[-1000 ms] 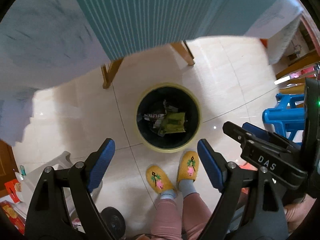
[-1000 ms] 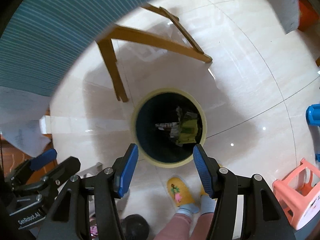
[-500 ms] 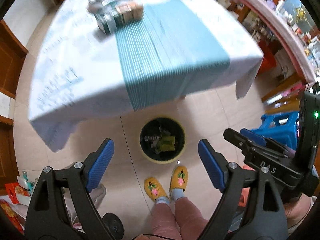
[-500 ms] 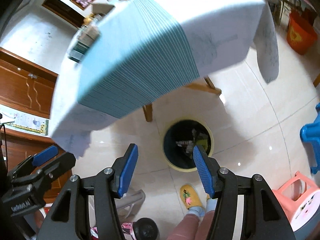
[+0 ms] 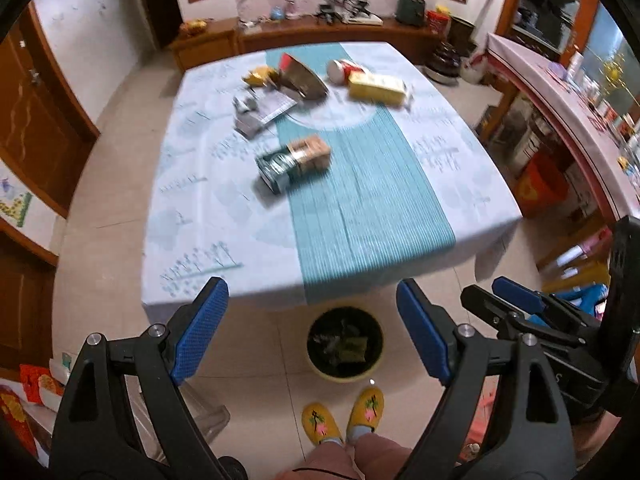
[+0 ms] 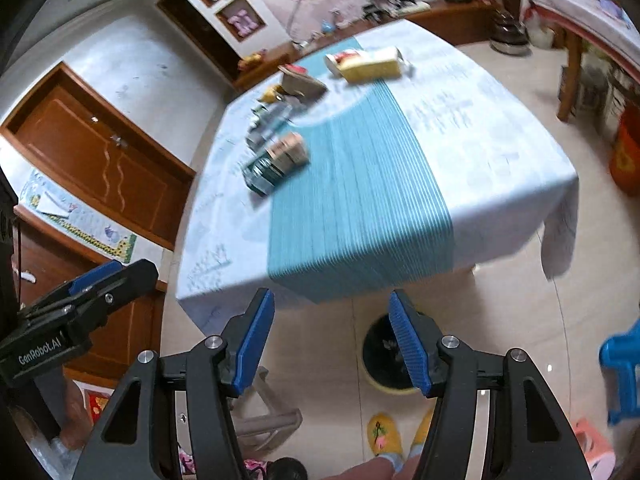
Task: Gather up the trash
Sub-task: 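Raise both tools back toward the table, then grasp the green-tan milk carton with the left tool while the right tool grasps the white-green tube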
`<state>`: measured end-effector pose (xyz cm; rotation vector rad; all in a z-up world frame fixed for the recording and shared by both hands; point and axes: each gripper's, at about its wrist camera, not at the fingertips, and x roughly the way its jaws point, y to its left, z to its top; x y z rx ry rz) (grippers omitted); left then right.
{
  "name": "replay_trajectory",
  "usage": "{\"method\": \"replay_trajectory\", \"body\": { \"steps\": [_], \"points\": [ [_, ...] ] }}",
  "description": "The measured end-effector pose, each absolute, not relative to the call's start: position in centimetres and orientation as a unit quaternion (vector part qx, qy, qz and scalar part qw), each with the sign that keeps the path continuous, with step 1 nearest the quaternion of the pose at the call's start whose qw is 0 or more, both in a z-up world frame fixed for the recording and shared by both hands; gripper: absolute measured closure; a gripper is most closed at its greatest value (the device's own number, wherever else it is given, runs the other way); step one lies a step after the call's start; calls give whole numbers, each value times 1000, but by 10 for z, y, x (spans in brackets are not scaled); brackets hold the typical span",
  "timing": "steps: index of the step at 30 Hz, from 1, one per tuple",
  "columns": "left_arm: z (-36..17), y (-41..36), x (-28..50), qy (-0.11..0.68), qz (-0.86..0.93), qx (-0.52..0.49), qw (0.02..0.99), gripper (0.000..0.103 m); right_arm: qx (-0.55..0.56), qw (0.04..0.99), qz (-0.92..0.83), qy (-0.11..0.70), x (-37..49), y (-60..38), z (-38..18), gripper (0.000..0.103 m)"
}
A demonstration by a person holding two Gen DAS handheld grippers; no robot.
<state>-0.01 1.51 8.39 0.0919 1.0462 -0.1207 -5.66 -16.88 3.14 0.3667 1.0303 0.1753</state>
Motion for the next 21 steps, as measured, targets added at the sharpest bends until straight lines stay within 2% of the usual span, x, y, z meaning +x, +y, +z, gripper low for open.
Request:
{"method": "replay_trajectory", "body": {
  "steps": [4,11,21],
  "points": [
    [100,22,13,491,-28,30,870,19,165,859,104,473,-37,-168,37,42],
    [93,38,44,503,-8,34,863,19,162,858,121,472,-1,-168,27,41],
    [41,42,150,534,-85,84,837,19,176,847,85,494,68,-151,-16,41]
  ]
}}
